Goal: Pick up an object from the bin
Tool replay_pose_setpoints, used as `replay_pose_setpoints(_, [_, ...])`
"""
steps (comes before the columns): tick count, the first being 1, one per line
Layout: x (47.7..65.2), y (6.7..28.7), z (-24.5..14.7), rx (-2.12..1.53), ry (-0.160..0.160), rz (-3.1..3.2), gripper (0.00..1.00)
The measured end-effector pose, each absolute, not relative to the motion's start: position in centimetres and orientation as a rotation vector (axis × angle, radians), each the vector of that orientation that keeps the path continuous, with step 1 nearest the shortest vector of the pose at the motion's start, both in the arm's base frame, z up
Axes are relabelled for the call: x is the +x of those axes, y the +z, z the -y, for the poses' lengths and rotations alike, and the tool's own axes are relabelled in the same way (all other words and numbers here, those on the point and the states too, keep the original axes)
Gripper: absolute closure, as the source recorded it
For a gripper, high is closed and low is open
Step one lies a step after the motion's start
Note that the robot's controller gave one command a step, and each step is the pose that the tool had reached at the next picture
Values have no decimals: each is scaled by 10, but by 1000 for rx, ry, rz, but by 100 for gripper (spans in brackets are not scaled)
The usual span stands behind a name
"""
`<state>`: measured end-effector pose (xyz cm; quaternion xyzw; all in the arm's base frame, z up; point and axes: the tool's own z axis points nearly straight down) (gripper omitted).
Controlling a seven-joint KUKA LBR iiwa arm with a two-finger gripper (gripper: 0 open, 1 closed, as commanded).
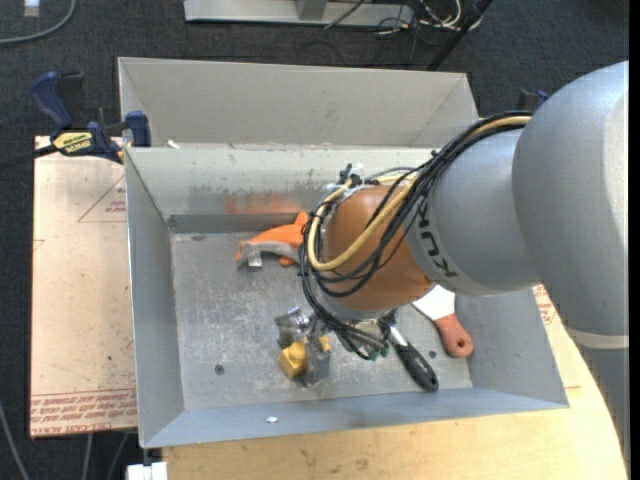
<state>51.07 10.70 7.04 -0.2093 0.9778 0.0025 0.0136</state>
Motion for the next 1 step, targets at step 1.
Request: replay_pose_setpoints(1, [492,219,-106,-680,9,-3034,100])
